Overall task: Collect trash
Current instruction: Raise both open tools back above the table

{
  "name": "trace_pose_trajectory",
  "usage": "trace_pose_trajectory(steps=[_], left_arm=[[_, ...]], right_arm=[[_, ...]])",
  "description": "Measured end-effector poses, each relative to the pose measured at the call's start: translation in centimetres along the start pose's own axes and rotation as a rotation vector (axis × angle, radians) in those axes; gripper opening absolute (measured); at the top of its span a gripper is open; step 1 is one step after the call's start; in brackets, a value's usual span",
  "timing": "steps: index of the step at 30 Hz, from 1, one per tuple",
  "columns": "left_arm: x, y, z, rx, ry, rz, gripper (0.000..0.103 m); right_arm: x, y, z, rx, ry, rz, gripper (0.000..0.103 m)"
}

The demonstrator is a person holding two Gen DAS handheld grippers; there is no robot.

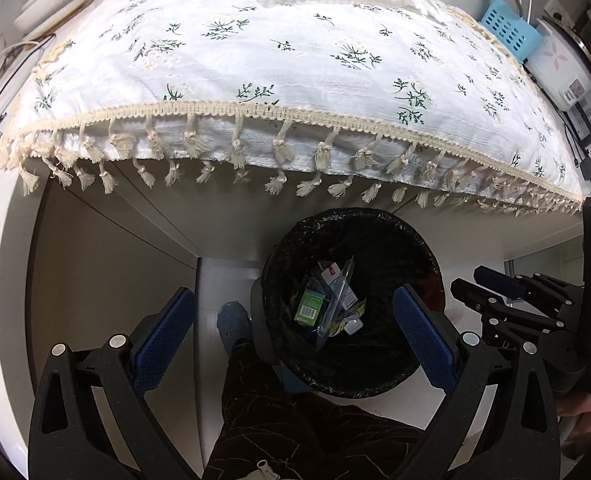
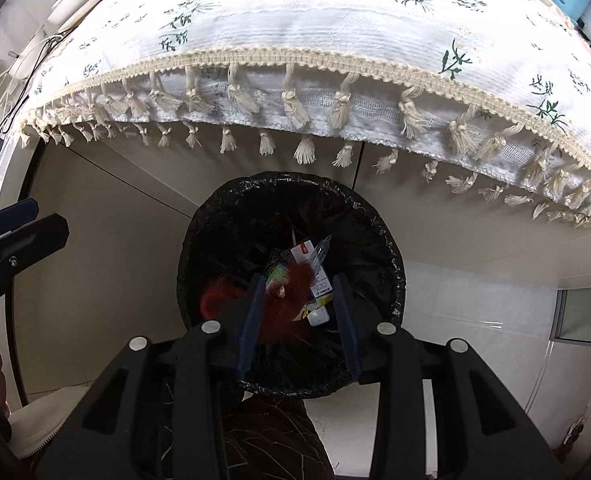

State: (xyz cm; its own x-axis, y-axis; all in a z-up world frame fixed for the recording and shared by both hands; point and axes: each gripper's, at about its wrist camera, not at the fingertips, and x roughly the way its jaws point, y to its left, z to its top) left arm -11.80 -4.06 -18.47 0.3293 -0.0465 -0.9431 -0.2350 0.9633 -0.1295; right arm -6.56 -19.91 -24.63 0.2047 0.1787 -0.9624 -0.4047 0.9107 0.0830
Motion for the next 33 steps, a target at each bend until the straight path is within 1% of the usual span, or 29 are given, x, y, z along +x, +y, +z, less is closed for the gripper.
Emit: trace_pose_trajectory(steps=[2,6,8,9,11,17,21,25,33], left_arm=[[-0.1,0.0,0.2,0.002,-0.003,-0.001,0.097],[-0.7,-0.1,1.0,-0.001,-0.013,-0.01,0.097],[-1.2,-0.1,1.5,0.001,-0.024,-0.013,0.097],[-1.6,-0.1,1.8,0.001,-0.031,-0.017,0.097],[-2.2,-0.1,2.5,-0.001,-0.044,-0.021,0.097],[-4.6,-0.3,4.6,-0.002,-0.086,-0.047,0.097],[-6.0,-0.6,5.9,0.014,-0.117,-0.058,0.097],[-7.0,-0.9,7.5,0.028,-0.123,-0.06,0.097],[-8.5,-1.2,10.6,0.058,-0.149,-0.061,0.097]], right_arm=[[-0.6,-0.4,0.3,0.013,-0.011,-0.002,0.052],[-2.5,-1.0,1.0,0.033,-0.046,0.003,0.063],[-3.7,-1.3,1.5,0.041,-0.072,0.001,0.071],[-4.5,-1.4,1.8,0.045,-0.091,-0.003,0.073],[-6.0,-1.7,2.3,0.057,-0.126,-0.015,0.082],[-10.2,-2.7,4.5,0.101,-0.223,-0.068,0.095],[-12.3,-3.3,5.9,0.122,-0.274,-0.089,0.095],[-14.1,-3.8,7.3,0.129,-0.317,-0.111,0.095],[-16.2,-4.1,10.1,0.15,-0.363,-0.114,0.095]])
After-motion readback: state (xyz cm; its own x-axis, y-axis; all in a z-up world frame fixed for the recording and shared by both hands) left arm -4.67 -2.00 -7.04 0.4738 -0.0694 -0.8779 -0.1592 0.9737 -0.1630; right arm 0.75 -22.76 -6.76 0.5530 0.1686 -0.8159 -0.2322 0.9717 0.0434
